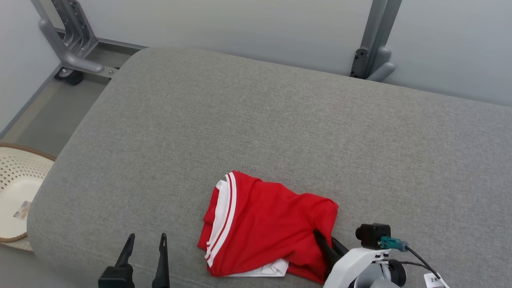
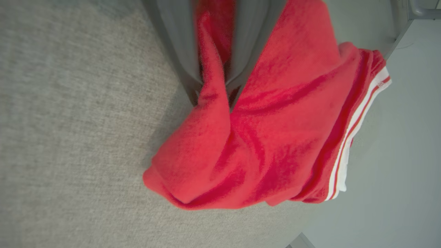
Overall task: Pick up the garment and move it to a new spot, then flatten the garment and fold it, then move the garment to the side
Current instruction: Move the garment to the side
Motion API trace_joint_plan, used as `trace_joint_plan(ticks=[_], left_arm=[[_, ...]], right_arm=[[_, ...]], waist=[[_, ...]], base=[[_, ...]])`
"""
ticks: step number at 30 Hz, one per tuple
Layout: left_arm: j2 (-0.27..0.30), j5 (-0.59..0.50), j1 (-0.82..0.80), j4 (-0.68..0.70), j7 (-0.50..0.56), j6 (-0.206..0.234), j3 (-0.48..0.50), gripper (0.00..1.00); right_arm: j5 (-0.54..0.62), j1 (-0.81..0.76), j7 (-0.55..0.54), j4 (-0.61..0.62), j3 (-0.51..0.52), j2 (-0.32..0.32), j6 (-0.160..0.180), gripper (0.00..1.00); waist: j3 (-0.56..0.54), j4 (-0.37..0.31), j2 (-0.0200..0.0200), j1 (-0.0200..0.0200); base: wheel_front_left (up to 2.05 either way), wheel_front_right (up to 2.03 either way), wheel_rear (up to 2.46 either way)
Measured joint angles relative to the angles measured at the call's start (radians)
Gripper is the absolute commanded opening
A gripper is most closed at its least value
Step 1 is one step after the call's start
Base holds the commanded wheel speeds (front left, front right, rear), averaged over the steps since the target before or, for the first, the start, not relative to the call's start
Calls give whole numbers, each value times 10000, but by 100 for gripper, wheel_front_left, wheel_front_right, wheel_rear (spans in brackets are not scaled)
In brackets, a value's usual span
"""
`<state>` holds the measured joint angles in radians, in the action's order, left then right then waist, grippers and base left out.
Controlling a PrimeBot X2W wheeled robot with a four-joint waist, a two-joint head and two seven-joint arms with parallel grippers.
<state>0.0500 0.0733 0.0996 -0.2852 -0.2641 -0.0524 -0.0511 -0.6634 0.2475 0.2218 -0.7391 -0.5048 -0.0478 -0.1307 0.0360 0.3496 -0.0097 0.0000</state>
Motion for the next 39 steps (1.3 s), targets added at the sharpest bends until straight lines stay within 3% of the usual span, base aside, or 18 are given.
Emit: trace_joint_plan(ticks=[7, 13, 30, 39], left_arm=[[0, 128, -64, 155, 0, 8, -159, 100], [-2, 213, 21, 211, 0, 2, -322, 100], [-6, 441, -527, 230, 0, 186, -792, 100], [-10, 209, -647, 272, 0, 184, -817, 100]], right_arm=[[222, 286, 324, -395, 268, 13, -10, 0], [510, 278, 384, -564, 395, 13, -12, 0], [878, 26, 399, -15, 539, -138, -10, 0], [671, -135, 399, 343, 447, -117, -8, 0]], waist=[[-13, -405, 0, 0], [-143, -1313, 0, 0], [-205, -5678, 0, 0], [0, -7661, 0, 0]], base=[[0, 0, 0], [0, 0, 0], [0, 0, 0], [0, 0, 0]])
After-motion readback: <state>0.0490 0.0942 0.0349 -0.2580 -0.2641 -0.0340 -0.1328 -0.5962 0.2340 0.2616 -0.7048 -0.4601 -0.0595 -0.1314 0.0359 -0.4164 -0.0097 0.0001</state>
